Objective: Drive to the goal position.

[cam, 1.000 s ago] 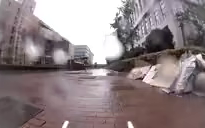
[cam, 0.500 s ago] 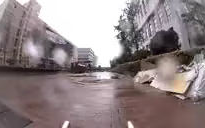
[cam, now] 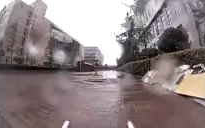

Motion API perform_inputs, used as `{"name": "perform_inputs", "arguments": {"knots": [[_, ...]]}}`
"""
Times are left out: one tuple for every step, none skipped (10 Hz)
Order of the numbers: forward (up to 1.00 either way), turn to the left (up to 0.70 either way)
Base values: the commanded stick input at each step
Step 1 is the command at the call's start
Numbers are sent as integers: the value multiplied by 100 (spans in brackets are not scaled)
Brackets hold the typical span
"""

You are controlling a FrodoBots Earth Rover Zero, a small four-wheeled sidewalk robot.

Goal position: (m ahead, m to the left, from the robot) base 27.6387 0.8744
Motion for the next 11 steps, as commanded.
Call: {"name": "perform_inputs", "arguments": {"knots": [[70, 0], [70, 0], [70, 0], [70, 0], [70, 0], [70, 0], [70, 0], [70, 0], [70, 0], [70, 0], [70, 0]]}}
